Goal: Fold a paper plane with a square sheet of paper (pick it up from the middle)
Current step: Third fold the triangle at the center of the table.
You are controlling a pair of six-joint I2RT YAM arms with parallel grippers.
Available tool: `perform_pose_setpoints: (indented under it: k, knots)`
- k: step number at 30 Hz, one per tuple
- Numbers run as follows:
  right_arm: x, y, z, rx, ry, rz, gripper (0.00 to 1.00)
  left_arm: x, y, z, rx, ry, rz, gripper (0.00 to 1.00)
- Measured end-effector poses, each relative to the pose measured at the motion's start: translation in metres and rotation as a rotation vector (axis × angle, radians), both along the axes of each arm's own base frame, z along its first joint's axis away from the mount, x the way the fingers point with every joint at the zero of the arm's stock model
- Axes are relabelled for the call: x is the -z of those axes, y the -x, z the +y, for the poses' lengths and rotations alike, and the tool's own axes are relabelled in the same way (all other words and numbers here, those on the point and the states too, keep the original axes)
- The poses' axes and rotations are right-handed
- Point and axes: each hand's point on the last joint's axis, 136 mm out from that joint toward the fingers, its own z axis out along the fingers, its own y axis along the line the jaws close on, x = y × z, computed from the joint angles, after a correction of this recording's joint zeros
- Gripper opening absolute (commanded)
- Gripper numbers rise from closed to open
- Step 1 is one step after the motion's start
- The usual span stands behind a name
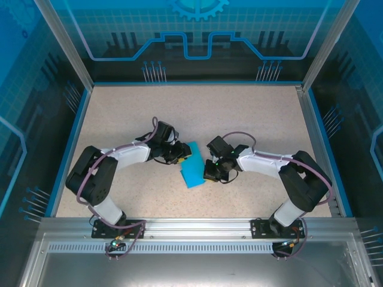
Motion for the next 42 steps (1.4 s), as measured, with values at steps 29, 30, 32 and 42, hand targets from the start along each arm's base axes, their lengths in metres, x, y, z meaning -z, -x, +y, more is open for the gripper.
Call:
perform_pose_setpoints:
  k: [29, 30, 32, 42]
  knots:
    - [-0.010, -0.013, 0.024, -0.017, -0.086, -0.026, 0.06, 0.042, 0.012, 0.011, 0.041, -0.101, 0.074, 0.28]
    - [-0.011, -0.015, 0.027, -0.020, -0.090, -0.030, 0.06, 0.042, 0.012, 0.011, 0.042, -0.101, 0.074, 0.28]
    - [-0.012, -0.019, 0.035, -0.031, -0.099, -0.036, 0.06, 0.043, 0.012, 0.011, 0.043, -0.103, 0.076, 0.27]
    - [-0.003, -0.032, 0.070, -0.073, -0.116, -0.053, 0.07, 0.043, 0.012, 0.011, 0.043, -0.103, 0.077, 0.28]
